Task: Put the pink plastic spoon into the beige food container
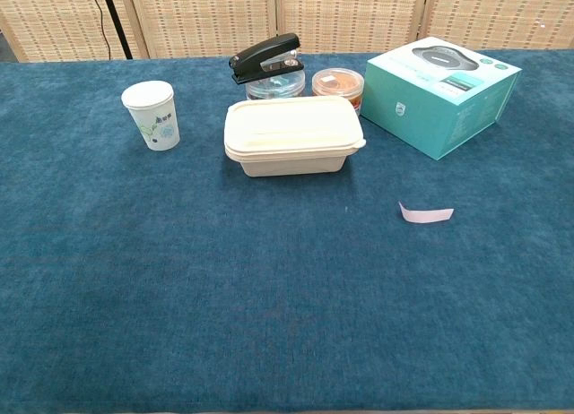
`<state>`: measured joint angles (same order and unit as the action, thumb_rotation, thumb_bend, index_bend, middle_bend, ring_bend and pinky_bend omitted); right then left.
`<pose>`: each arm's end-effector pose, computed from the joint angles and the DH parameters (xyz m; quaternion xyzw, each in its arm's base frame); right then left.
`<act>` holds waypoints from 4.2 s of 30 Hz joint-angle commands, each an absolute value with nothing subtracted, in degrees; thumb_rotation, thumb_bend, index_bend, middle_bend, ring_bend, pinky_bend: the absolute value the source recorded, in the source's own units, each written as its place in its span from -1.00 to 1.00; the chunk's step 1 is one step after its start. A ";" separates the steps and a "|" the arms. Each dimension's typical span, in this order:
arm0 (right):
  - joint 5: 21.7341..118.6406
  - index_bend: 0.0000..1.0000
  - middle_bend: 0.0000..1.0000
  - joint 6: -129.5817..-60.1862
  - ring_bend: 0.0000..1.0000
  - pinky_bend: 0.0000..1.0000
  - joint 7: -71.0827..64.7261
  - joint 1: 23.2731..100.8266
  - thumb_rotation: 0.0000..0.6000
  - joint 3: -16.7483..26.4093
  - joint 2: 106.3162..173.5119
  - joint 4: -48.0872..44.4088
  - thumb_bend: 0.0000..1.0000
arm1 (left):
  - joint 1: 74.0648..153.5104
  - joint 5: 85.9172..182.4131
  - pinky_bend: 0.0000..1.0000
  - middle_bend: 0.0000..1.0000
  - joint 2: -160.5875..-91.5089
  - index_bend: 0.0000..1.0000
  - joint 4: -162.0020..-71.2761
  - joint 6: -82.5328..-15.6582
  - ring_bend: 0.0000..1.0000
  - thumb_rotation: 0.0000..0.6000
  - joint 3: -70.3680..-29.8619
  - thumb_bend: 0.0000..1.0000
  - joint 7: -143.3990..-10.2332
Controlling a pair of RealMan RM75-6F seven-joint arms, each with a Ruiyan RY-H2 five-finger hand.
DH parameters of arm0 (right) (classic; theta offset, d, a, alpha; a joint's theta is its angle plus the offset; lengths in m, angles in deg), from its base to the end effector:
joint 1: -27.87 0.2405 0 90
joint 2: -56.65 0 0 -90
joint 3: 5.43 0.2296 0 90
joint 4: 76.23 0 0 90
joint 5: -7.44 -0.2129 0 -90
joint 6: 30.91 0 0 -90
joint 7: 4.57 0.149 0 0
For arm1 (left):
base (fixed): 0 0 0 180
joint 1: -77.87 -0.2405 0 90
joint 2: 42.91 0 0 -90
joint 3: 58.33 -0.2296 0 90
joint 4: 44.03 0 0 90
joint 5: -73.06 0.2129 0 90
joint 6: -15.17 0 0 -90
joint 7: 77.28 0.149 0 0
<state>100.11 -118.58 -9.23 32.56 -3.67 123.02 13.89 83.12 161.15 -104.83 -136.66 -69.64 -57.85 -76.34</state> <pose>-0.2758 -0.1785 0.1333 0.6363 -0.3302 0.3933 0.5757 -0.2887 0.1774 0.1474 -0.6238 -0.3753 -0.3689 0.5778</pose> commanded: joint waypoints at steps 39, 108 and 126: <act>89.56 -0.36 -1.00 -94.42 -1.00 -1.00 -23.98 50.46 1.00 1.28 142.26 8.20 -0.21 | 83.16 157.59 -1.00 -1.00 -101.99 -1.00 -138.71 -67.49 -1.00 1.00 -56.79 -1.00 -80.65; 77.61 0.07 -1.00 -90.79 -1.00 -1.00 -25.90 56.36 1.00 1.54 150.73 2.81 0.10 | 83.38 156.30 -1.00 -1.00 -101.88 -1.00 -138.64 -66.63 -1.00 1.00 -56.08 -1.00 -81.83; 84.25 0.12 -1.00 -98.05 -1.00 -1.00 -25.37 54.60 1.00 0.30 146.45 8.57 0.11 | 83.31 156.45 -1.00 -1.00 -101.73 -1.00 -138.75 -66.66 -1.00 1.00 -56.17 -1.00 -82.17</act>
<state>83.28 -97.05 -25.23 54.84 0.32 147.09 7.83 83.32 156.43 -101.74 -138.74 -66.66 -56.16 -82.15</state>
